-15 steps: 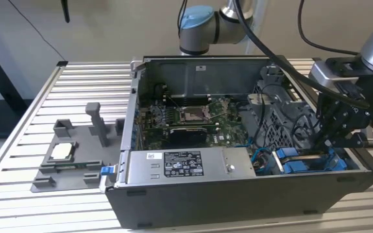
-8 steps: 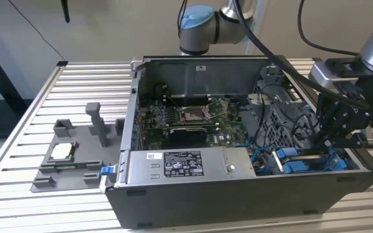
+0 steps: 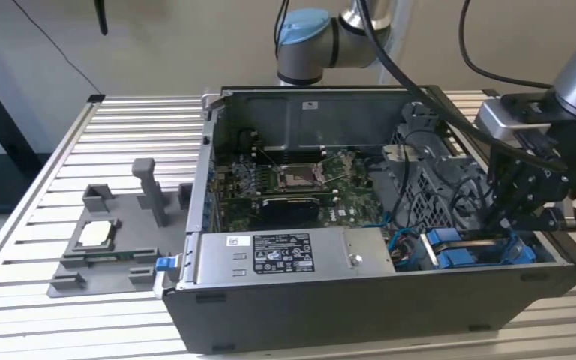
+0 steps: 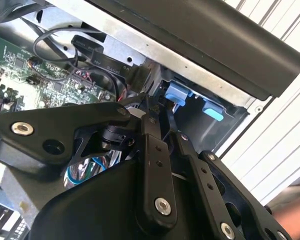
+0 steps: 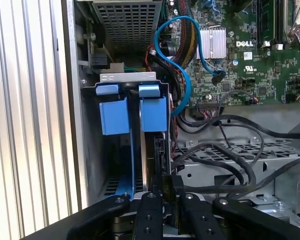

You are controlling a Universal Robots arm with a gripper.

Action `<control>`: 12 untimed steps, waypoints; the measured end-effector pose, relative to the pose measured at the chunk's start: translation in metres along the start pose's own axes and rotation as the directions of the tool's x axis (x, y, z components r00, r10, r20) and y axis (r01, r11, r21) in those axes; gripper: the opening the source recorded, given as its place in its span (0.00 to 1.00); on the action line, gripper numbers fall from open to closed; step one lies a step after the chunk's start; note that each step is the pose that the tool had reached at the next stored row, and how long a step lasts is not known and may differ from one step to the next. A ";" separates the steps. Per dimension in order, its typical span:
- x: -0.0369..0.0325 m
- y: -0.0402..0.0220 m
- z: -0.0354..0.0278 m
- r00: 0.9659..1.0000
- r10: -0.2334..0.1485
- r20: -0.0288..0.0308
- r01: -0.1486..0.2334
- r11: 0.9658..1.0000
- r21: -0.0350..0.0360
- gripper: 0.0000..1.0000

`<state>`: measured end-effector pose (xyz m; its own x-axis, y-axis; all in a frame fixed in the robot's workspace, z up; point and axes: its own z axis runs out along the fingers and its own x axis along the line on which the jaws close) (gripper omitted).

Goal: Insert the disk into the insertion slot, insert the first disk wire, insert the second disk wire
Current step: 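Insert the first disk wire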

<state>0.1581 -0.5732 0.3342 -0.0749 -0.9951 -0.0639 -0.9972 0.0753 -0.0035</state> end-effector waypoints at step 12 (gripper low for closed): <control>0.0001 0.0002 0.0015 1.000 0.000 0.001 0.000 1.000 0.000 0.21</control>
<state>0.1580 -0.5732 0.3328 -0.0752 -0.9950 -0.0650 -0.9971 0.0756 -0.0032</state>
